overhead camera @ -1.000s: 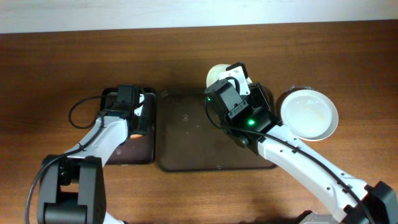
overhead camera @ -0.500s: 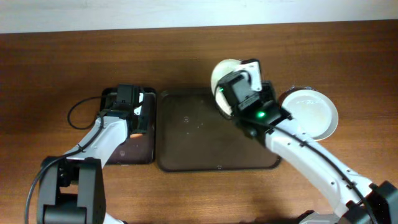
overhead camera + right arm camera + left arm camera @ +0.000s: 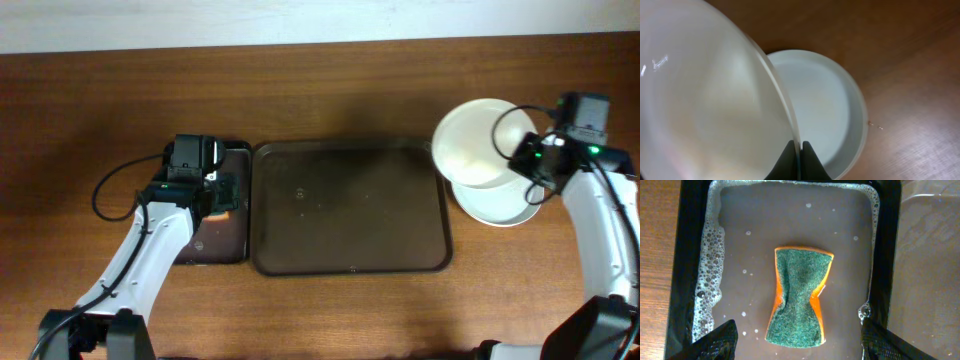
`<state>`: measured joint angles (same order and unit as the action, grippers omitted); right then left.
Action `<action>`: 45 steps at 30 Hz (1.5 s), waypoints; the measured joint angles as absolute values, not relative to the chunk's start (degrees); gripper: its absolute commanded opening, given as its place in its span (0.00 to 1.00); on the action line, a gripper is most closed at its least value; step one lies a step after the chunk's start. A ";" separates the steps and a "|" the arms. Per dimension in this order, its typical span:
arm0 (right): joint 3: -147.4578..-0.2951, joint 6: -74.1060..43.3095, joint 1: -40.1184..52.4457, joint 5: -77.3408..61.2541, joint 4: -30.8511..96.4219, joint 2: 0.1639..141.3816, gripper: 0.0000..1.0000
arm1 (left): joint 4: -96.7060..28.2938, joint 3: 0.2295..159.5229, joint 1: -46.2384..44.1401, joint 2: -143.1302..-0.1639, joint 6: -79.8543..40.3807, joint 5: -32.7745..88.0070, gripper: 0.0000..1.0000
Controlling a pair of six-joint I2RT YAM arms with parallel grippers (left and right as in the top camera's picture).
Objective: Clean dirty plates on tray and stack at the side
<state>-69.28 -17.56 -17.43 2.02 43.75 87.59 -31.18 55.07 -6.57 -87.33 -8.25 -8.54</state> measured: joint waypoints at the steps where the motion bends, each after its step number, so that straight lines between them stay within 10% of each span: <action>1: -69.28 -17.67 -19.53 1.61 44.18 88.14 0.04 | -31.46 55.07 -6.55 -87.33 -8.82 -8.38 0.77; 6: -69.08 -18.04 -25.34 1.10 45.08 93.51 0.04 | -32.14 55.07 -6.55 -87.33 -10.13 -8.36 0.78; 9: -69.08 -18.57 -25.39 0.47 45.06 94.70 0.44 | -32.16 55.07 -6.55 -87.33 -10.15 -8.36 0.82; 19: -69.10 -14.55 -20.21 -17.89 47.27 94.78 0.99 | -34.89 58.57 -0.56 -87.33 -10.90 0.71 1.00; 33: -70.35 -9.47 5.45 -4.75 62.08 83.70 0.99 | -61.28 61.45 4.32 -83.92 -10.63 6.26 0.99; 45: -52.14 -11.79 7.77 0.03 53.30 42.65 0.99 | -50.04 45.50 4.32 -37.80 -6.42 7.33 0.99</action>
<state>-52.14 -11.79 7.77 0.03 53.30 42.65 -50.04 45.50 4.32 -37.80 -6.42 7.33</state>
